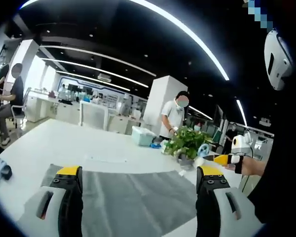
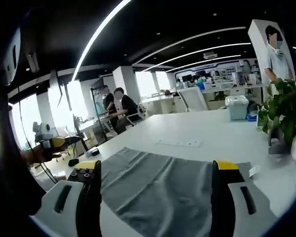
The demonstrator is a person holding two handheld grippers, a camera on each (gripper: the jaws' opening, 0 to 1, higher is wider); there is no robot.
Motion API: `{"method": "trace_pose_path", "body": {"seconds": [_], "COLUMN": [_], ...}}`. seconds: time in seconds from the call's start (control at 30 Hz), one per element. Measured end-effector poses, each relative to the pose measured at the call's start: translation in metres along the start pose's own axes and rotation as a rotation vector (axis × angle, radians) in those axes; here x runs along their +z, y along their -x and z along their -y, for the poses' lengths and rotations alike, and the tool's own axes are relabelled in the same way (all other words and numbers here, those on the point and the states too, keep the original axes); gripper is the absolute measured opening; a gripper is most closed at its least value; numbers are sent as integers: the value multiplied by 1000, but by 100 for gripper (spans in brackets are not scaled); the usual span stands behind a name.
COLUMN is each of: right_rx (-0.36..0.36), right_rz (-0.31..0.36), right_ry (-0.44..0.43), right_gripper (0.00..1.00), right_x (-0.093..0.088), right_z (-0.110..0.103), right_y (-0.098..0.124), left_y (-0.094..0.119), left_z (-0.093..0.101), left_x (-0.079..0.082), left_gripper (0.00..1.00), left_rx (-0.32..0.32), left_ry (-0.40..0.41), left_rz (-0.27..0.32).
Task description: Fold the towel on the table until its edges align and the towel forms a compact rectangular stack.
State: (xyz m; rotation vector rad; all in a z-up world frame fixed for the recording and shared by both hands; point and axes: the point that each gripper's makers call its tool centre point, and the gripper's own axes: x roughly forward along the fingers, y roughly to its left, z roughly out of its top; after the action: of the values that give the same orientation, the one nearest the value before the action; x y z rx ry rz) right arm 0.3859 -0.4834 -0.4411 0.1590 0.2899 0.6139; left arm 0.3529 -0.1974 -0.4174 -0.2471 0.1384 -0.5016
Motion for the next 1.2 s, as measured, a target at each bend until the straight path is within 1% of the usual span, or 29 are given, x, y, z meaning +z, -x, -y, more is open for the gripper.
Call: {"method": "trace_pose_path", "body": {"seconds": [0.3,0.5,0.7,0.83,0.93,1.03,1.13,1.2], "right_rx": [-43,-68,-84,-109,-146,-184,-222,-250], "right_rz": [2,3,-1,-12,-30,-47,-52,-35], "right_ry": [-2,2,18,39,46,61,68,62], "right_gripper": [93,92,92,92,91,89,89,89], "right_x": [-2,-1,0,1,-1,-1,0,2], "right_z": [2,3,-2,1,5,4,1,-1], "right_y": [11,15,13,18,24,33,40,45], "left_y": [-10,-12,-9,-11,-12,-13,-12,-11], "left_z": [0,2,-3,-7,-12,-16,-20,-22], "left_x": [3,1,-5,-5,-1,0,-5,-10], "left_gripper": [99,98,98,98,98,98,98,98], "left_rx": [-43,-68,-87,-114,-134,-158,-192,-217], "left_ry": [3,4,18,17,16,23,31,35], "left_rz": [4,-3,-17,-30,-26,-24,-43,-54]}}
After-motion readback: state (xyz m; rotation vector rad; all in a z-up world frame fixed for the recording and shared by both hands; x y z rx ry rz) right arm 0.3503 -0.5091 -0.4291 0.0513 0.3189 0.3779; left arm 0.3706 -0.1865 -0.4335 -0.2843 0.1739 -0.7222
